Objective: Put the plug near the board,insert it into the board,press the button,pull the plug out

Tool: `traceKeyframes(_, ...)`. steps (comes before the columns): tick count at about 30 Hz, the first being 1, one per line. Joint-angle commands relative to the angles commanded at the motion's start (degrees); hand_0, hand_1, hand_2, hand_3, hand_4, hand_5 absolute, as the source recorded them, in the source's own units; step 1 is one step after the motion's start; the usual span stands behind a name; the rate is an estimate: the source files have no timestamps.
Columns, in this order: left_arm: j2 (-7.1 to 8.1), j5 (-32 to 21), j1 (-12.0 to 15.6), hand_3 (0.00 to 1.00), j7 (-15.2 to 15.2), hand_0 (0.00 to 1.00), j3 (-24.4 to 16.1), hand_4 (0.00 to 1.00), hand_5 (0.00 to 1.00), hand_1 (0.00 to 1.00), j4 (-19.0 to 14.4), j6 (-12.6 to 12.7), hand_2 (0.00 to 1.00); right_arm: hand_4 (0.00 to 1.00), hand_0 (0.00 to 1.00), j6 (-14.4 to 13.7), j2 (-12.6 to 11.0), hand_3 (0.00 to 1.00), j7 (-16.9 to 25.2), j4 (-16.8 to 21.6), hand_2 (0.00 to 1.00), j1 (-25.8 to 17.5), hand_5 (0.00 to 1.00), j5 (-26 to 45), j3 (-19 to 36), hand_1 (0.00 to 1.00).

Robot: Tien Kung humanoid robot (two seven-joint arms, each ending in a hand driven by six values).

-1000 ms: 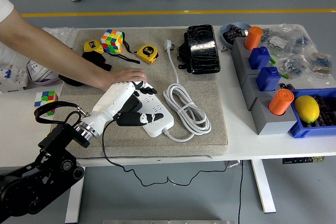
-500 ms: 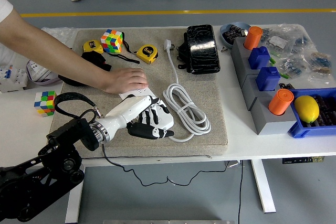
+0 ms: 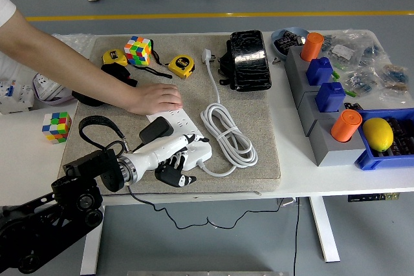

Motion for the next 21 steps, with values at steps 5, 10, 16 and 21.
traceKeyframes(5, 0.21, 0.8, 0.1, 0.907, 1.4, 0.058, 0.1, 0.796, 0.002, 0.103, 0.4, -0.9, 0.167, 0.814, 0.488, 0.0, 0.0, 0.506, 0.0, 0.0, 0.525, 0.0, 0.34, 0.0, 0.2, 0.536)
traceKeyframes(10, 0.48, 1.9, 0.4, 0.884, 2.6, 0.059, -0.3, 0.796, 0.002, 0.103, 0.7, -1.6, 0.167, 0.816, 0.489, 0.0, 0.0, 0.506, 0.0, 0.0, 0.525, 0.0, 0.339, -0.1, 0.3, 0.537)
traceKeyframes(16, 0.9, 2.3, 0.8, 0.865, 3.0, 0.059, -0.7, 0.796, 0.002, 0.102, 0.9, -2.0, 0.166, 0.816, 0.488, 0.0, 0.0, 0.506, 0.1, 0.0, 0.524, 0.0, 0.34, -0.2, 0.3, 0.537)
traceKeyframes(21, 1.18, 2.2, 1.0, 0.857, 2.9, 0.059, -0.7, 0.796, 0.002, 0.101, 0.7, -2.1, 0.166, 0.817, 0.488, 0.0, 0.0, 0.506, 0.1, 0.0, 0.524, -0.1, 0.34, -0.2, 0.3, 0.537)
